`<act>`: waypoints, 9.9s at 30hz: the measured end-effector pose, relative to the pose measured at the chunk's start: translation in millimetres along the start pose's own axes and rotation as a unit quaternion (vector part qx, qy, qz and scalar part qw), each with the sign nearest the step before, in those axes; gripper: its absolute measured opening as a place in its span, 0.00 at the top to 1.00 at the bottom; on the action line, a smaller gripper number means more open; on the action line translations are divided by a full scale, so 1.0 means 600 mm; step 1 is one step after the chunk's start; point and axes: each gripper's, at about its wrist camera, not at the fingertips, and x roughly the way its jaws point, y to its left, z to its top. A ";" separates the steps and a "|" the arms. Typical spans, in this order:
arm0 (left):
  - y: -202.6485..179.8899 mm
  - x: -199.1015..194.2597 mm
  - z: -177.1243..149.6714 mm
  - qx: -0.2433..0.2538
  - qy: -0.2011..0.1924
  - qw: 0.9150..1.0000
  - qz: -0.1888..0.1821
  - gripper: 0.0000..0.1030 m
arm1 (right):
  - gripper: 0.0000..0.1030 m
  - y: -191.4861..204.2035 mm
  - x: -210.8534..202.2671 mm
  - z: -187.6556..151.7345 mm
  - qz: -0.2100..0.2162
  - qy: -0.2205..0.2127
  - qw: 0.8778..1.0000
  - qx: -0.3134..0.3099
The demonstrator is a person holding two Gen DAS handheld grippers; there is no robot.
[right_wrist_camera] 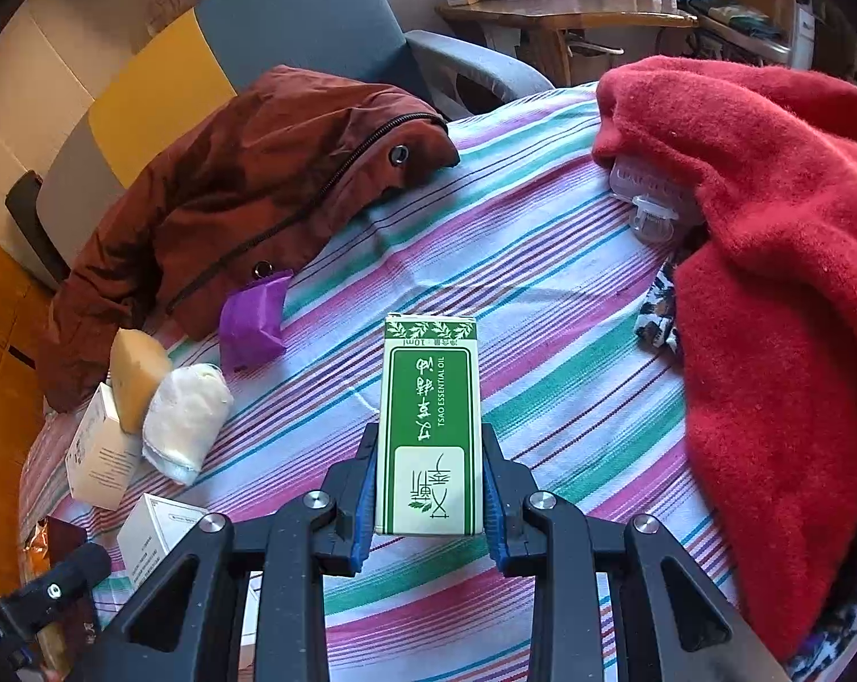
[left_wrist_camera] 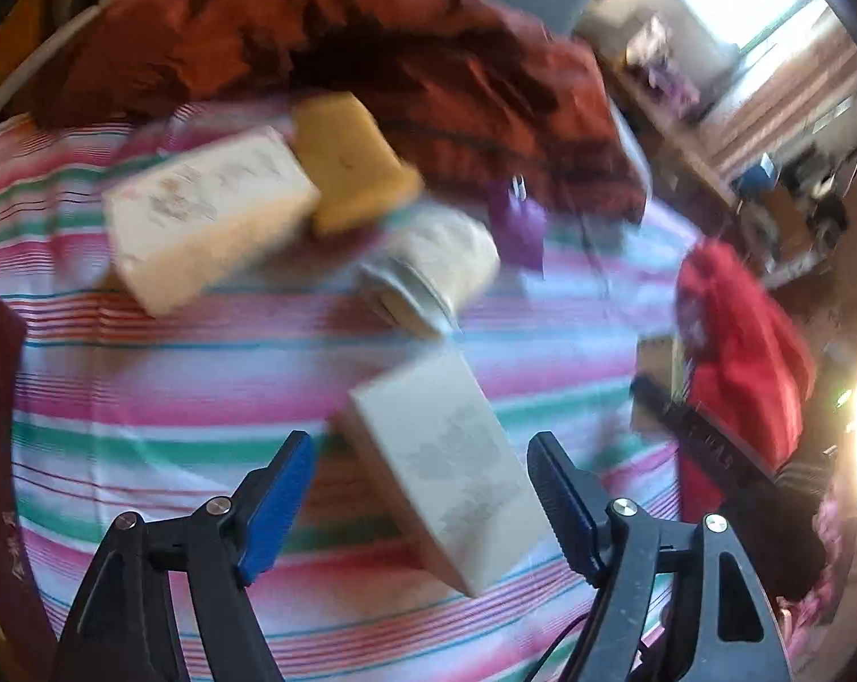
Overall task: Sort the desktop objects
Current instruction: 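Grasp the white printed box with the left tool while the right tool holds the green box, then carry the white box and green box over the gold tray, then open the right tool to drop the green box while the left tool drops the white box, then move both open tools back toward the remaining items on the bed cover, then grasp the white sock with the right tool while the left tool grasps the white tea box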
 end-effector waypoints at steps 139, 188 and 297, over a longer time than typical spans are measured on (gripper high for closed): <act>0.603 -0.348 -0.319 0.157 -0.182 0.967 0.089 0.48 | 0.52 0.529 -0.131 -0.485 0.229 0.110 0.932 -0.259; 0.549 -0.322 -0.241 -0.008 -0.154 0.985 -0.078 0.45 | 0.53 0.446 -0.136 -0.406 0.217 0.064 0.953 -0.199; 0.092 0.012 0.115 0.379 -0.104 0.915 0.092 0.20 | 0.51 0.268 0.048 -0.087 -0.044 -0.012 0.960 -0.276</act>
